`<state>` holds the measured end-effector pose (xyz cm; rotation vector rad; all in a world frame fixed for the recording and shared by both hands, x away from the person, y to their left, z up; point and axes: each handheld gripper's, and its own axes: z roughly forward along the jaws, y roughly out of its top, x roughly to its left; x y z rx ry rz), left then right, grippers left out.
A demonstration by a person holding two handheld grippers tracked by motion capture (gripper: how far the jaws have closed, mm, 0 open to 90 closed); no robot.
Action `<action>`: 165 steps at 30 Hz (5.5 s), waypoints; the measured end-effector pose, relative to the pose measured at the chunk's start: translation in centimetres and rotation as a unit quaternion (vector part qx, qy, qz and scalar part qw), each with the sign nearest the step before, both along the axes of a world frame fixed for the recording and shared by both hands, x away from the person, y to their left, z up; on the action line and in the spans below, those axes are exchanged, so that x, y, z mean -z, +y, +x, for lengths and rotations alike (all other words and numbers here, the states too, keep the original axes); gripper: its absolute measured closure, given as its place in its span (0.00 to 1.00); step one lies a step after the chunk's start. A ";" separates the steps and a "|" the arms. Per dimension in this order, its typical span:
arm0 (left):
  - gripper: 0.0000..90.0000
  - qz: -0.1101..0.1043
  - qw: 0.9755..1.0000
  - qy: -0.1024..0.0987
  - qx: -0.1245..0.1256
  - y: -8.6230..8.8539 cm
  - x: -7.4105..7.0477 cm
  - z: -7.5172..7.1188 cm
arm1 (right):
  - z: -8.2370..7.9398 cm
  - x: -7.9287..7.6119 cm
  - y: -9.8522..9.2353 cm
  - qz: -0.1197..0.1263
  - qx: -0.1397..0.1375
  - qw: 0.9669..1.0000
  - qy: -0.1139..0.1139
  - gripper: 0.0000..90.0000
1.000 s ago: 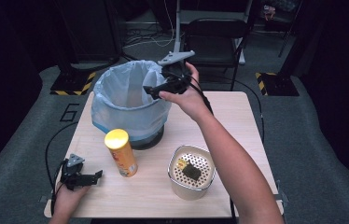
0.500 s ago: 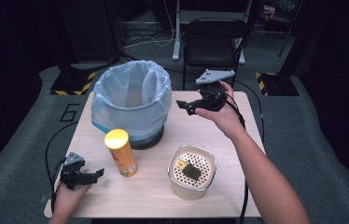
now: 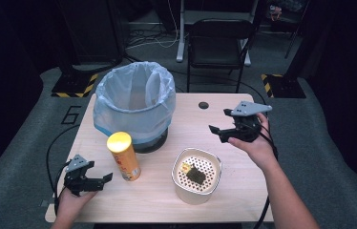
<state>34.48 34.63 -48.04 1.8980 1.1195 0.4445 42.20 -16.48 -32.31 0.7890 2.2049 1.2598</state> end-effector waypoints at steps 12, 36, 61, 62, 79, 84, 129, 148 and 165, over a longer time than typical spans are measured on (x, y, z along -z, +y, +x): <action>0.04 -0.018 0.999 0.003 0.047 -1.6 -1.6 -0.4 | -3.2 3.9 -4.8 0.030 0.056 0.998 0.008 0.20; 0.10 0.014 0.997 0.016 0.074 -5.9 0.3 3.2 | -4.5 11.0 -7.4 0.027 0.088 0.993 0.068 0.17; 0.27 0.007 0.996 -0.034 0.088 -7.2 -2.7 1.6 | -4.9 15.5 -8.5 0.029 0.107 0.988 0.111 0.19; 0.27 0.006 0.995 -0.033 0.090 -7.2 -3.0 1.6 | -4.9 15.6 -8.4 0.033 0.111 0.987 0.114 0.19; 0.27 -0.008 0.993 -0.031 0.110 -7.7 -13.2 1.3 | -4.6 17.0 -9.3 0.015 0.128 0.983 0.132 0.21; 0.27 0.000 0.993 -0.042 0.112 -8.0 -16.0 1.3 | -4.6 17.1 -9.2 0.016 0.124 0.983 0.132 0.21; 0.27 -0.005 0.998 -0.066 0.021 -8.7 -26.3 12.3 | -4.5 18.2 -9.3 0.008 0.120 0.982 0.146 0.22; 0.27 -0.002 1.000 0.008 -0.009 -8.8 -21.4 17.3 | -4.3 18.3 -9.1 0.007 0.110 0.983 0.148 0.22; 0.20 0.020 0.999 0.000 -0.039 -8.4 -21.5 17.0 | -4.3 18.3 -9.0 0.008 0.109 0.984 0.138 0.22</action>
